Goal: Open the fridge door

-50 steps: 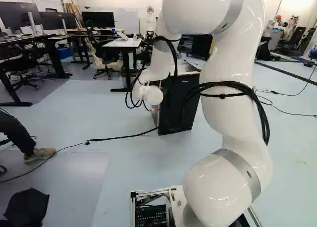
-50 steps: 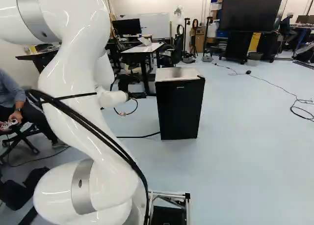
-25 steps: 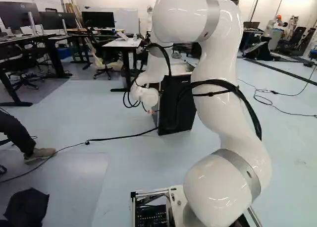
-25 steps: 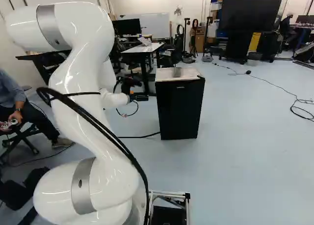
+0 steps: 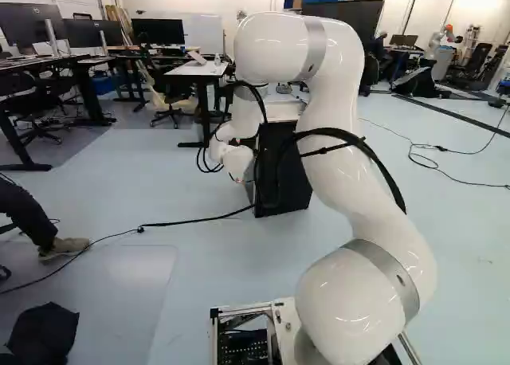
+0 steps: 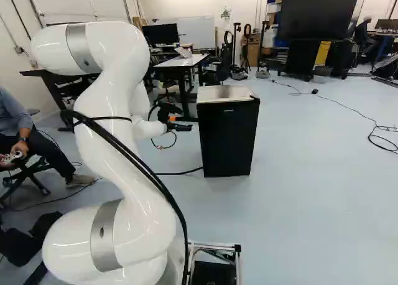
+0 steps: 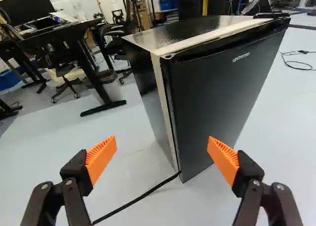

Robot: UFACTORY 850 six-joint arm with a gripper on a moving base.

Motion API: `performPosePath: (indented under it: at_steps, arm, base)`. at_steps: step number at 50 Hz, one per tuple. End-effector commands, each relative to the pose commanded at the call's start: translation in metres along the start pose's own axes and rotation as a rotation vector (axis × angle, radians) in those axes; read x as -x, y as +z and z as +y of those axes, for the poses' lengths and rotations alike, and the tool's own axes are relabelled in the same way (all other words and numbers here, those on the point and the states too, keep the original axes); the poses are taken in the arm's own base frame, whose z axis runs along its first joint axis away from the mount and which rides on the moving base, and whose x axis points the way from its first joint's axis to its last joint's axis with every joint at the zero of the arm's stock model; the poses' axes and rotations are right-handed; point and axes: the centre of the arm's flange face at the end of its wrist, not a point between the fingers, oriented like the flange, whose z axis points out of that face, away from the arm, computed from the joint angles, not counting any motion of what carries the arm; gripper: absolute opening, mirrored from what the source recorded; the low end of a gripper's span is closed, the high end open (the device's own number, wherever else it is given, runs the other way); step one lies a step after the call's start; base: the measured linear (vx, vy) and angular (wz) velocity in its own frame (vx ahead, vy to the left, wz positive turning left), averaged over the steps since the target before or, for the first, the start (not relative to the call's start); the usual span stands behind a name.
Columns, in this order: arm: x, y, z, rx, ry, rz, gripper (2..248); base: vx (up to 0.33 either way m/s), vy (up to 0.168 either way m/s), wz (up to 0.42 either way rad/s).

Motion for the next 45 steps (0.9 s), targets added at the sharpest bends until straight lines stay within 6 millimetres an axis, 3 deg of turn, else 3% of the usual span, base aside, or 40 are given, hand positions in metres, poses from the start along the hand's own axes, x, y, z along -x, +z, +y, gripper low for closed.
performPosePath:
  at_steps: [21, 45]
  arm:
    - [0.021, 0.026, -0.006, 0.084, 0.041, 0.032, 247]
    - [0.022, 0.043, -0.019, 0.159, 0.105, 0.100, 247]
  base:
    - [0.000, 0.000, 0.000]
    - [0.000, 0.000, 0.000]
